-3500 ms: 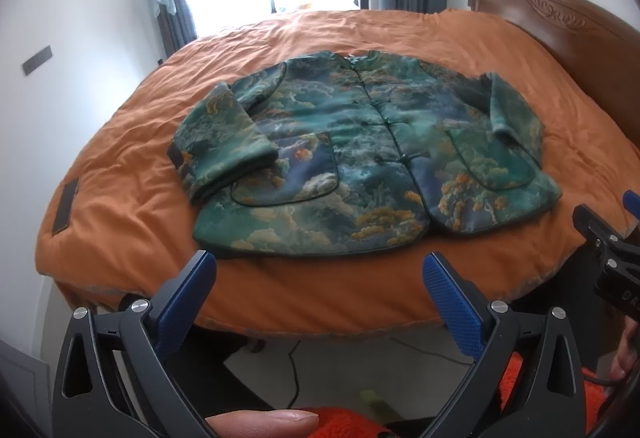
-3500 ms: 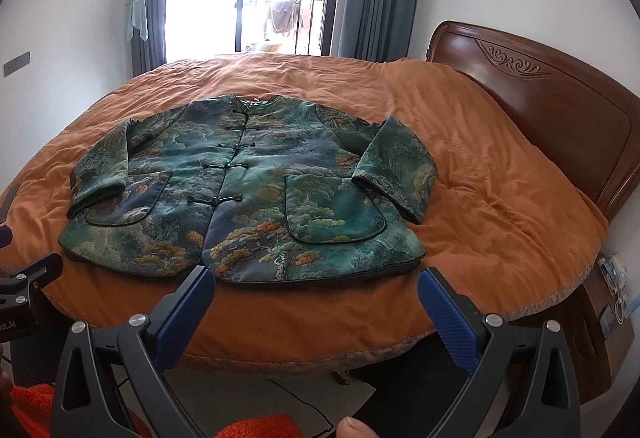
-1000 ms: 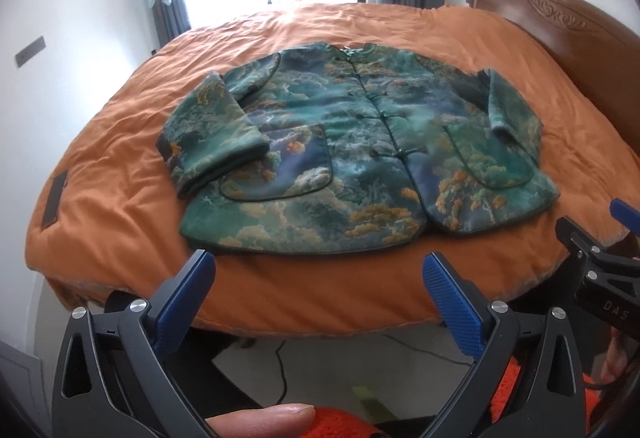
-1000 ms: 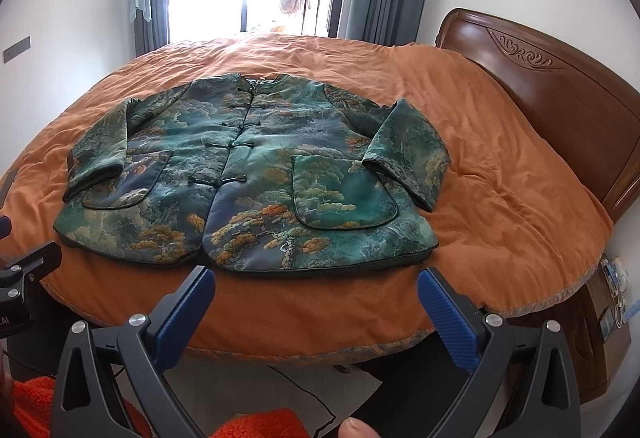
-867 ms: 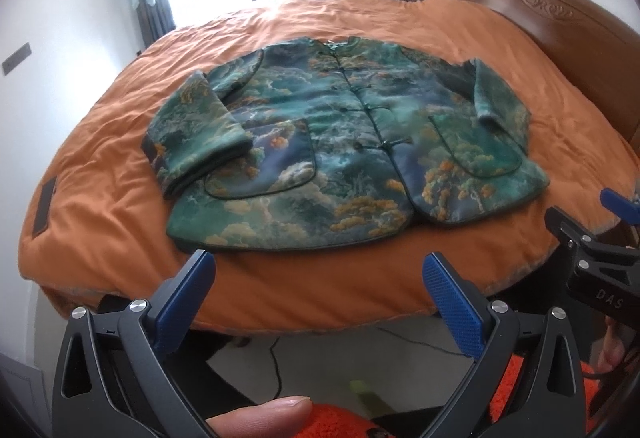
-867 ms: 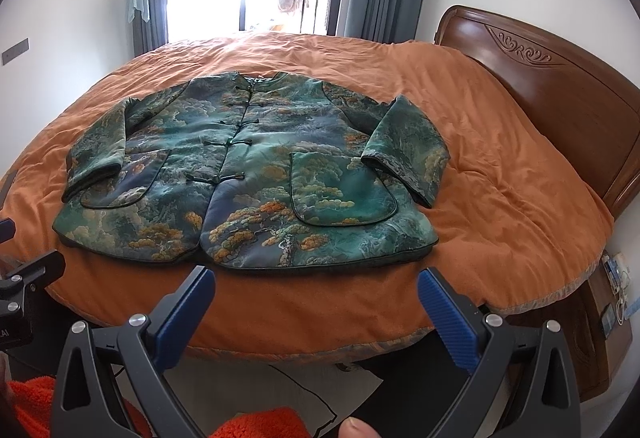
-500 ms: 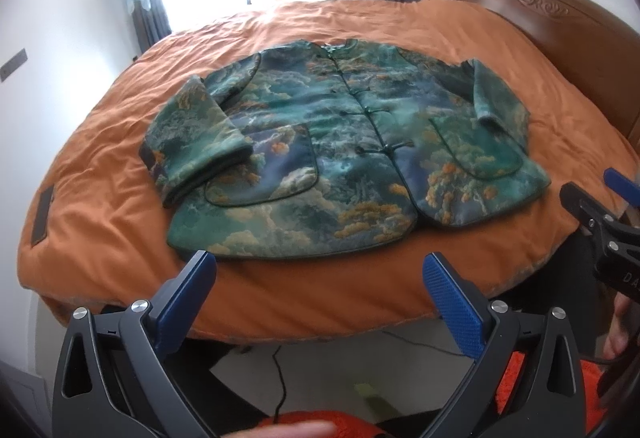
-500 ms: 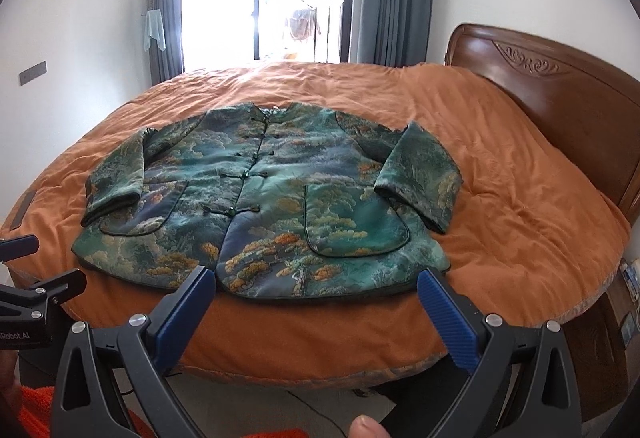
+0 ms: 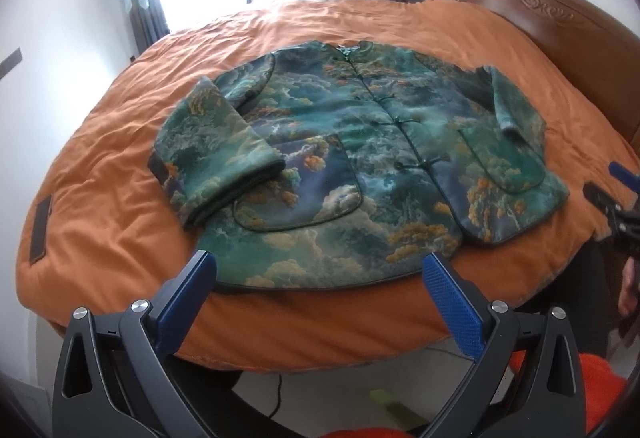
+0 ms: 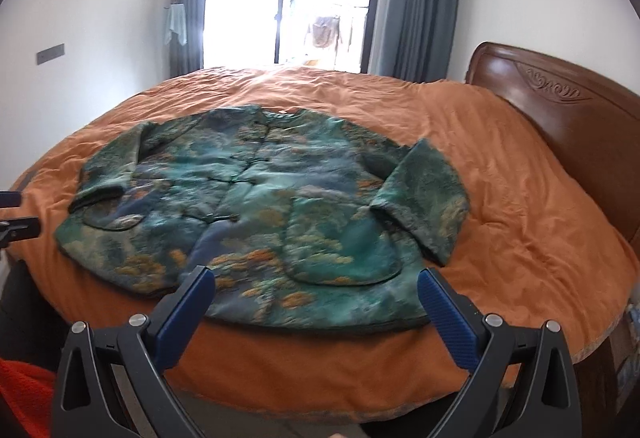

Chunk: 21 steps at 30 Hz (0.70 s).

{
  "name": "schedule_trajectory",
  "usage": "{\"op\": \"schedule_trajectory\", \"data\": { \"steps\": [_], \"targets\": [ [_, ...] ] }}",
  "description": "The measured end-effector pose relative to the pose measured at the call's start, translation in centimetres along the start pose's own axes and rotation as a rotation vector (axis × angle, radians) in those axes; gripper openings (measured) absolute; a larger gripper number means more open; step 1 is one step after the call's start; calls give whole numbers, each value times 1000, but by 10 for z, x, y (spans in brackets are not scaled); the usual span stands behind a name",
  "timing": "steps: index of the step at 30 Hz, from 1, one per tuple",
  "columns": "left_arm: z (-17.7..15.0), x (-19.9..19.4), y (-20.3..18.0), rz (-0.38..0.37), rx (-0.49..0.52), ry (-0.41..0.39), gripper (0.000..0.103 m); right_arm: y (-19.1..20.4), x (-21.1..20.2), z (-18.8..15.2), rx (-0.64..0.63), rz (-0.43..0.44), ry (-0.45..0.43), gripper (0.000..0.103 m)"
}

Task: Fold large clothes

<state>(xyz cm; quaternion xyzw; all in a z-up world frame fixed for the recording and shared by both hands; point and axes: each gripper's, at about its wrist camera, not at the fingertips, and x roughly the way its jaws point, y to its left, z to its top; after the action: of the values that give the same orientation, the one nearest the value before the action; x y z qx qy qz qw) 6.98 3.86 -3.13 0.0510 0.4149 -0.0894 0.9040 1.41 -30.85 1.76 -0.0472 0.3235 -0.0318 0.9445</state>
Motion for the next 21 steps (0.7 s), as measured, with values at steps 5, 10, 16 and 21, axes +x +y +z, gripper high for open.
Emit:
{"op": "schedule_trajectory", "data": {
  "steps": [5, 10, 16, 21],
  "targets": [
    [19, 41, 24, 50, 41, -5, 103, -47, 68, 20, -52, -36, 29, 103],
    [45, 110, 57, 91, 110, 24, 102, -66, 158, 34, -154, -22, 135, 103],
    [50, 171, 68, 96, 218, 95, 102, -81, 223, 35, -109, 46, 239, 102],
    [55, 193, 82, 8, 168, 127, 80, -99, 249, 27, -18, 103, 314, 62]
  ]
}}
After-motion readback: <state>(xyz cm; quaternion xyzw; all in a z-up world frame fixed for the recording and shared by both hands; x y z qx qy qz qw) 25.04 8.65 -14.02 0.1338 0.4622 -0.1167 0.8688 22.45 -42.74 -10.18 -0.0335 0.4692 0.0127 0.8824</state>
